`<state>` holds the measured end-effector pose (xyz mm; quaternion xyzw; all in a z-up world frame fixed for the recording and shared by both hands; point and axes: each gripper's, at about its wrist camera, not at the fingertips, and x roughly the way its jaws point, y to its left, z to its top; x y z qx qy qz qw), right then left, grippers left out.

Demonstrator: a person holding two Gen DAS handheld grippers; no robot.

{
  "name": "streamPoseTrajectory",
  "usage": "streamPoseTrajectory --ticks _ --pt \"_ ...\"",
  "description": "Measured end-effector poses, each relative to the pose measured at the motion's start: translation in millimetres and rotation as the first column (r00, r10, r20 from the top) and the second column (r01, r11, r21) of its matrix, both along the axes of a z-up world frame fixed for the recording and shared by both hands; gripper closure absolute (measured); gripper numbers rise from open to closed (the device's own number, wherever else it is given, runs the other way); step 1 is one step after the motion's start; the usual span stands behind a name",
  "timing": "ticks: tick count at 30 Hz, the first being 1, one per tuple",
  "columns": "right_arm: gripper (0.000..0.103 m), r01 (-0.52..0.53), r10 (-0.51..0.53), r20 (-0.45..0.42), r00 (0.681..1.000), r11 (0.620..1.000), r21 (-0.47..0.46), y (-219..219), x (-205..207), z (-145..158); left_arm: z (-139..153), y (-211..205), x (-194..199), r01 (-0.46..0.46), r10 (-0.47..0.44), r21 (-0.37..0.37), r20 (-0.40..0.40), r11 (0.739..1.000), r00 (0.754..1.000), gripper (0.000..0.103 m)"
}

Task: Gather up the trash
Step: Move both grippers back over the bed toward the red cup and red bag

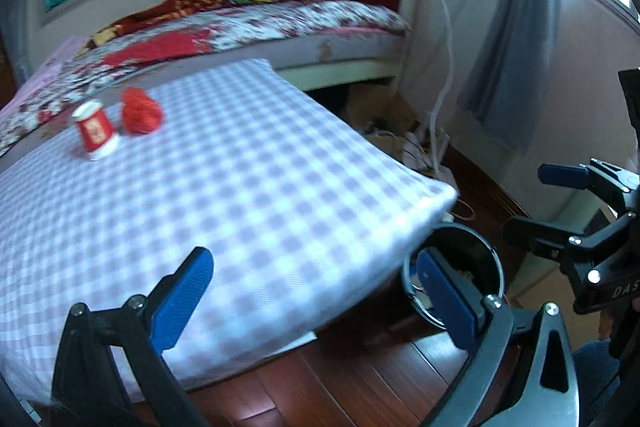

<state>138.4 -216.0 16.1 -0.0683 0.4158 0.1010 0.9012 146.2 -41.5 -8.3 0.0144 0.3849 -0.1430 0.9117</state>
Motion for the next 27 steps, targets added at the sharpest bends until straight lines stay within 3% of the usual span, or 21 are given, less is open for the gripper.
streamPoseTrajectory --ticks 6,16,20,22,27 --pt "0.001 -0.073 0.072 0.034 0.997 0.997 0.025 43 15 15 11 53 9 -0.092 0.091 0.017 0.029 0.996 0.995 0.001" --pt "0.001 -0.198 0.195 0.039 0.980 0.972 0.126 117 67 27 29 156 48 -0.288 0.281 0.089 0.081 0.954 0.956 0.001" --pt "0.001 -0.227 0.216 0.093 0.972 0.966 0.124 153 104 28 22 184 71 -0.365 0.358 0.091 0.089 0.926 0.930 0.001" --pt "0.001 -0.243 0.236 0.070 0.969 0.964 0.110 172 125 18 15 193 84 -0.381 0.375 0.084 0.081 0.921 0.924 0.001" --pt "0.001 -0.272 0.273 0.038 0.961 0.962 -0.017 213 174 -11 -9 215 122 -0.407 0.403 0.081 0.071 0.910 0.913 0.005"
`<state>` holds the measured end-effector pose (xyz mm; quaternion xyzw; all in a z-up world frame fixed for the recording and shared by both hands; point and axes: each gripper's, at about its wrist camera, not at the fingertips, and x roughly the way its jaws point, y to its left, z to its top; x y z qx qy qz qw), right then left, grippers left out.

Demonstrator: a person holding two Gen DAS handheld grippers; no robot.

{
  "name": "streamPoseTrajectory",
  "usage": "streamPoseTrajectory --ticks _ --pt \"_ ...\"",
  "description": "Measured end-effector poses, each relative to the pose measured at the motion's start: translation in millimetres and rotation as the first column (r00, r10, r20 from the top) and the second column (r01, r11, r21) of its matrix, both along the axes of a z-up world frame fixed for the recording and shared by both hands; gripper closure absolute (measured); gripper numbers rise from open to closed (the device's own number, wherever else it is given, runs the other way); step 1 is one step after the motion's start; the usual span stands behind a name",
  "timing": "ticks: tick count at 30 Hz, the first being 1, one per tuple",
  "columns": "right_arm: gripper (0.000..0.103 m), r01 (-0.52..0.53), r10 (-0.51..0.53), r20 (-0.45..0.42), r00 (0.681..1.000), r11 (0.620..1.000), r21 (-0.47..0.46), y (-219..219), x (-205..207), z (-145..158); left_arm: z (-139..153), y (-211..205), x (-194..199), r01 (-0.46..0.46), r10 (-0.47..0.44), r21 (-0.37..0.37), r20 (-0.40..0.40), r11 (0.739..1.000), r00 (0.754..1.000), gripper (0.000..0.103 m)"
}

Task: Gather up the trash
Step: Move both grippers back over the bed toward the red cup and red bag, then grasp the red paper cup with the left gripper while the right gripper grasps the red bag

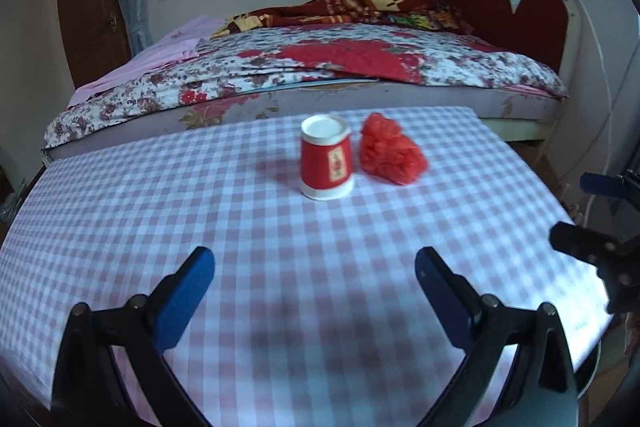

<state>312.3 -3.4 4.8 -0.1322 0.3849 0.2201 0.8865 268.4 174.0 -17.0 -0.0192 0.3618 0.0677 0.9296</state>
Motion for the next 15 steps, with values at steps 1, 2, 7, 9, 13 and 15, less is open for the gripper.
streamPoseTrajectory --ticks 1,2,7,9,13,15 --pt "0.002 -0.001 0.001 -0.002 1.000 1.000 0.010 2 9 -3 -2 3 4 -0.003 0.003 -0.004 0.001 1.000 1.000 0.006" --pt "0.008 -0.005 0.005 -0.009 1.000 1.000 0.025 5 20 -8 -5 9 11 -0.009 0.009 -0.010 0.006 1.000 1.000 0.008" --pt "0.021 -0.011 0.013 -0.044 0.999 0.999 0.047 27 69 -28 -17 28 43 -0.008 0.008 -0.019 -0.005 1.000 1.000 0.010" --pt "0.021 -0.039 0.041 -0.051 0.998 0.999 0.037 42 85 -38 -22 31 54 -0.002 0.002 -0.021 -0.012 1.000 1.000 0.010" --pt "0.021 -0.076 0.077 -0.065 0.995 0.997 0.020 65 110 -53 -34 35 75 0.005 -0.006 -0.018 -0.032 1.000 0.999 0.010" --pt "0.029 -0.080 0.080 -0.089 0.993 0.997 0.010 77 128 -66 -39 36 82 0.007 -0.008 -0.015 -0.040 1.000 0.999 0.010"
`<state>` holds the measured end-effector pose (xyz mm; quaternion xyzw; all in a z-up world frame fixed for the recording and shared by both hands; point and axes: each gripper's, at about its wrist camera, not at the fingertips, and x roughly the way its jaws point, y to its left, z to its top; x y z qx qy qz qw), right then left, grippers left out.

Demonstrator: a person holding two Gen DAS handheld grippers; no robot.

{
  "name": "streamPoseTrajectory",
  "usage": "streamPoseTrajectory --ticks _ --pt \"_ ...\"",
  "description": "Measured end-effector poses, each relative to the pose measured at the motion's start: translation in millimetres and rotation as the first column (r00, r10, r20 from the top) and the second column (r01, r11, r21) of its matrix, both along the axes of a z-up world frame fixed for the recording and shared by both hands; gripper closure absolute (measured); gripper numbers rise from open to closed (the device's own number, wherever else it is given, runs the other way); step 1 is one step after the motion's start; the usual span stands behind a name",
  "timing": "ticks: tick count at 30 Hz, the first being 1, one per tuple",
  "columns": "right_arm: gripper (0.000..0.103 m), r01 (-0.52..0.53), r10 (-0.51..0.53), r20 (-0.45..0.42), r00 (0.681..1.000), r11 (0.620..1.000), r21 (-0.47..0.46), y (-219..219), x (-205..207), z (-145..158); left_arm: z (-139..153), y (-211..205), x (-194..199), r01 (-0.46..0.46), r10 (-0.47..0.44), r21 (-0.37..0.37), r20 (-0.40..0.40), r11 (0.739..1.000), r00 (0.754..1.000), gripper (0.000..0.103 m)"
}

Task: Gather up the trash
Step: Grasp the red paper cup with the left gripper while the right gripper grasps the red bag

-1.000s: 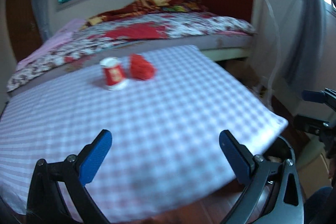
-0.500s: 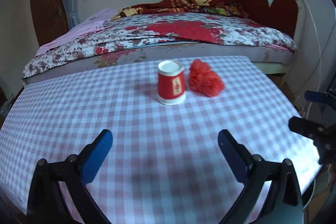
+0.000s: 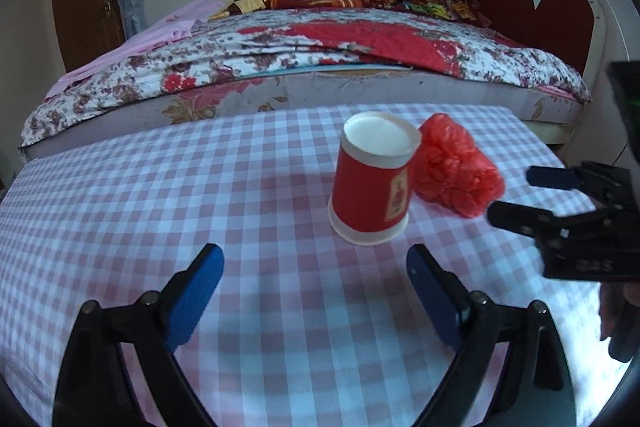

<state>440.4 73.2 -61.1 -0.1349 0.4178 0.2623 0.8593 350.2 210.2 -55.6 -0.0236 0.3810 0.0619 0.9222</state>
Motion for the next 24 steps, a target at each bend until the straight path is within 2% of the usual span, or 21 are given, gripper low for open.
streamPoseTrajectory --ticks 2,5,7,11,18,21,22,24 --pt "0.039 -0.001 0.001 -0.021 1.000 1.000 -0.007 8 15 -11 -4 2 5 0.000 0.000 0.003 -0.005 1.000 1.000 0.010" --pt "0.041 -0.001 0.000 -0.030 1.000 1.000 -0.010 15 30 -21 -9 4 13 0.008 -0.008 0.001 -0.012 1.000 1.000 0.010" --pt "0.071 -0.012 0.012 -0.043 0.999 1.000 -0.003 15 36 -24 -10 2 19 0.018 -0.018 -0.004 -0.012 1.000 1.000 0.010" --pt "0.073 0.004 -0.004 -0.025 1.000 1.000 -0.004 6 42 -22 -11 -9 31 0.046 -0.046 -0.016 -0.008 0.999 0.999 0.010" --pt "0.073 0.055 -0.053 -0.028 0.998 0.998 0.042 -27 42 -13 -13 -17 63 0.045 -0.045 -0.076 -0.005 0.996 0.999 0.010" --pt "0.073 0.073 -0.071 -0.035 0.997 0.996 0.053 -34 39 -10 -18 -26 73 0.069 -0.070 -0.055 -0.021 0.996 0.997 0.023" --pt "0.073 0.078 -0.076 -0.034 0.997 0.995 0.055 -36 38 -8 -21 -28 76 0.079 -0.081 -0.052 -0.033 0.995 0.996 0.041" --pt "0.073 0.087 -0.086 -0.027 0.996 0.994 0.072 -41 32 -2 -19 -32 74 0.096 -0.098 -0.048 -0.029 0.994 0.995 0.046"
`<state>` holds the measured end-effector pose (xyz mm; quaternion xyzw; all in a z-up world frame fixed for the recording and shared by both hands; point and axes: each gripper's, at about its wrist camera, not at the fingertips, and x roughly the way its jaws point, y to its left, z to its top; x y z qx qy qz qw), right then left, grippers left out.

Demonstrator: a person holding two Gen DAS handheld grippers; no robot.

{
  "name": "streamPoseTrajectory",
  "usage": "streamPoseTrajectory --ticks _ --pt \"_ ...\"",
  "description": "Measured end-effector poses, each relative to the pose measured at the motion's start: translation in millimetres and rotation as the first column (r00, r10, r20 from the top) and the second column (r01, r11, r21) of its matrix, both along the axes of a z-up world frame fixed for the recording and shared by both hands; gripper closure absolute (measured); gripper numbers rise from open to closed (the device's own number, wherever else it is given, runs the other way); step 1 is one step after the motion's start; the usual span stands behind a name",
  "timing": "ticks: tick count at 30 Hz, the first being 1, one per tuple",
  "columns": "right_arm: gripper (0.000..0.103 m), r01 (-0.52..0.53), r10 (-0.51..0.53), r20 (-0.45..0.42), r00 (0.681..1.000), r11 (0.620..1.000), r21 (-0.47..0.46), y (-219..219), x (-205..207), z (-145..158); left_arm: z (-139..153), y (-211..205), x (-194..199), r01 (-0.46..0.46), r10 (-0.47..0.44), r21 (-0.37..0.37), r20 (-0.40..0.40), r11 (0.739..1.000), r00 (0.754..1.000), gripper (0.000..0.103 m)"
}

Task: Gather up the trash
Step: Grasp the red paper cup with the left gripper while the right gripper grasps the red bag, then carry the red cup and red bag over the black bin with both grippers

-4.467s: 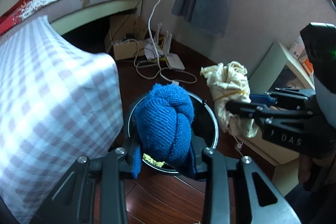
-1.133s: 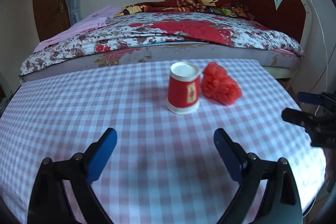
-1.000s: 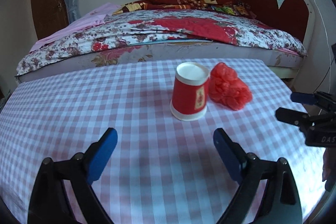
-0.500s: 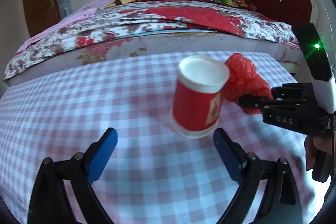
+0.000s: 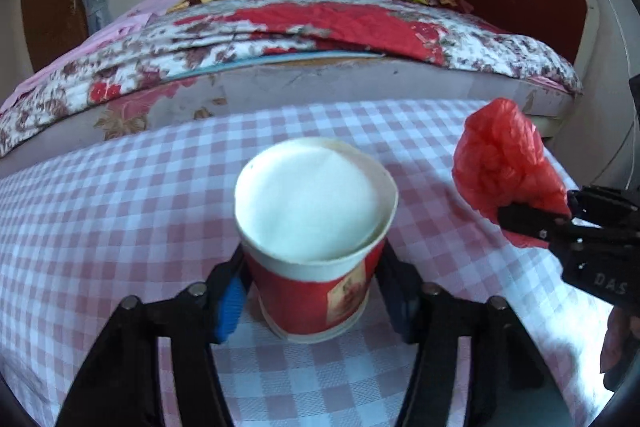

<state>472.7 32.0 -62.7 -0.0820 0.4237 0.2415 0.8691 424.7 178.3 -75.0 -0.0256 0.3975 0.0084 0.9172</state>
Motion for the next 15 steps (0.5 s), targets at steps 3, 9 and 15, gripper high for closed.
streamPoseTrajectory --ticks 3,9,15 --pt "0.073 0.002 -0.002 0.023 1.000 1.000 0.005 -6 -13 10 10 -9 -12 0.020 -0.020 0.008 0.019 1.000 1.000 0.050" --pt "0.073 -0.003 0.003 0.066 0.998 1.000 -0.001 -18 -50 35 35 -23 -39 0.042 -0.044 0.042 0.039 0.998 0.998 0.050" --pt "0.073 0.015 -0.015 0.115 0.993 1.000 0.004 -38 -99 65 59 -48 -75 0.083 -0.089 0.082 0.072 0.993 0.993 0.050"
